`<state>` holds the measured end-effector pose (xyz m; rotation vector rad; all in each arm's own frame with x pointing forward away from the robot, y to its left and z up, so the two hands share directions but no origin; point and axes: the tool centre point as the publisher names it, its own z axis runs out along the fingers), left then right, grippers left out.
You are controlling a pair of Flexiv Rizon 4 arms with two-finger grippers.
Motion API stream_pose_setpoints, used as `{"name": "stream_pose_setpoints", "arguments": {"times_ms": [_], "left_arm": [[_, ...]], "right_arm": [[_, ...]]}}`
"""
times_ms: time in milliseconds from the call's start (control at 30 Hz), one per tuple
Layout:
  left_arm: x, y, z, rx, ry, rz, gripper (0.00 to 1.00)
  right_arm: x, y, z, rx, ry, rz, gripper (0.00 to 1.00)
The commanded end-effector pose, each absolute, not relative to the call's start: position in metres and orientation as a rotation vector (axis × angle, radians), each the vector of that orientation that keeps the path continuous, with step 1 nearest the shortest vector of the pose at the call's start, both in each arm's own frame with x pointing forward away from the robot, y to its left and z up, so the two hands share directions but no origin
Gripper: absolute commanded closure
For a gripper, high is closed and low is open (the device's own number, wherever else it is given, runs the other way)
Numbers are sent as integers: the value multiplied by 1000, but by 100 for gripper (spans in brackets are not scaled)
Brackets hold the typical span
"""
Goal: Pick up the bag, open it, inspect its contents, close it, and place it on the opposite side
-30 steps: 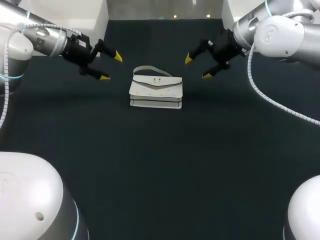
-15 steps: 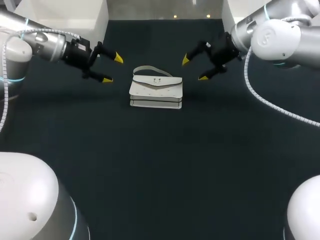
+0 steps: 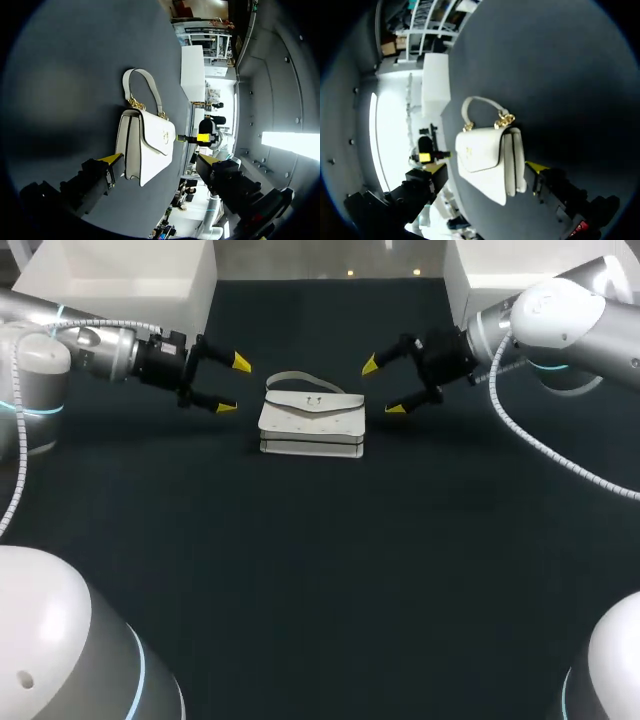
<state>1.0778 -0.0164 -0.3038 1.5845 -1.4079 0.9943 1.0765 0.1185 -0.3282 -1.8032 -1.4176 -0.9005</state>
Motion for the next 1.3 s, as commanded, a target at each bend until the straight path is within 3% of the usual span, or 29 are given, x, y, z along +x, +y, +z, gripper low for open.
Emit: {"name": "stream_pose_setpoints", "arguments": {"times_ms": [33,167,267,367,700,900,1000,1067,1233,1300], "left_arm": [[1091,-21,-312,1492,-1408,932,0],[1091,-23,-315,1495,-1397,924,0],[1090,-26,-317,1496,-1379,915,0],[1089,-32,-320,1506,-1359,906,1],[1086,-47,-328,1506,-1379,928,15],[1088,-52,-332,1504,-1382,950,33],[1090,-55,-335,1513,-1391,955,29],[1091,-55,-337,1518,-1390,957,28],[1093,-57,-340,1524,-1375,952,27],[1094,-58,-341,1524,-1365,952,31]], "right_arm": [[1089,123,-340,-1649,-1424,-846,0],[1091,129,-345,-1604,-1457,-861,11],[1091,132,-348,-1575,-1474,-872,26],[1091,134,-350,-1559,-1478,-878,31],[1084,136,-355,-1533,-1495,-881,28],[1082,136,-358,-1528,-1476,-881,35],[1081,138,-359,-1523,-1462,-885,40],[1080,139,-360,-1521,-1455,-887,50],[1077,143,-360,-1515,-1449,-886,51],[1077,145,-361,-1515,-1447,-883,52]]}}
